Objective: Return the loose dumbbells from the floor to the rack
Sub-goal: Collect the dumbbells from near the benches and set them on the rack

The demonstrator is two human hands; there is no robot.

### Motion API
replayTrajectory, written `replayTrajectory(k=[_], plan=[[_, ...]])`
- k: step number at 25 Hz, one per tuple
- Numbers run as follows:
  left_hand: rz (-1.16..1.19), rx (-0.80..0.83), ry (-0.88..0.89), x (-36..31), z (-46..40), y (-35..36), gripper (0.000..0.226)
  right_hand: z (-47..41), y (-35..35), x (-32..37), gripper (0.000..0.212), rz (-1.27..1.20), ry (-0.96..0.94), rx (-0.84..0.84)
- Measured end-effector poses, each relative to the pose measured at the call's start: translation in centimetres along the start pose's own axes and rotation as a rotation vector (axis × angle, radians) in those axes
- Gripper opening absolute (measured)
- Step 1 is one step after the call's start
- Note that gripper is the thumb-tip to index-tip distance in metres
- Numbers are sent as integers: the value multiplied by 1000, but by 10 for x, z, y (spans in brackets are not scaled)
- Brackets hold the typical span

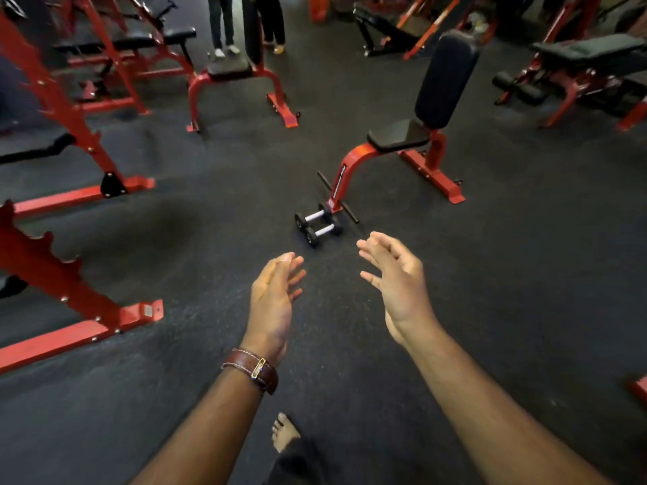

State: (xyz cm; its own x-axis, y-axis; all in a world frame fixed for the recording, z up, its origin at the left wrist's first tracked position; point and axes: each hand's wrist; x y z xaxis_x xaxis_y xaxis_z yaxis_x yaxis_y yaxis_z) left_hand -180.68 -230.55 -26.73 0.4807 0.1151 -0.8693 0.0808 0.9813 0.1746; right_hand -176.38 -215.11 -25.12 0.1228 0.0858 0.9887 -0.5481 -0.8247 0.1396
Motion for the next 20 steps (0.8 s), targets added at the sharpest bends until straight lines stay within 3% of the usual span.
replayTrajectory(k=[7,12,20], plan=[[-63,-31,-229,-52,-238,52,26,-238,44,-74,34,186,71,54],[69,-123,-367,-65,-400,122,30,-416,57,-140,34,284,117,167],[753,-345,-707,-27,-648,195,58,-667,86,-282,54,948,121,900]])
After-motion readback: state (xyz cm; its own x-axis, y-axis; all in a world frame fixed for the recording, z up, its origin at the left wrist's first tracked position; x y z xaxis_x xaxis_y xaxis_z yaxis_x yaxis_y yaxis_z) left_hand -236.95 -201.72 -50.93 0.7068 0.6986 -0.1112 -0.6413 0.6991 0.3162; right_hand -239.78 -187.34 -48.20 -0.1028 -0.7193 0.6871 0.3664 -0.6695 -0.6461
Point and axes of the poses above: each hand's wrist, its own z-axis away from the middle knuckle, its own y-axis out of the palm, x = y × z, and after that the axes turned 13 degrees about -y, right-handed
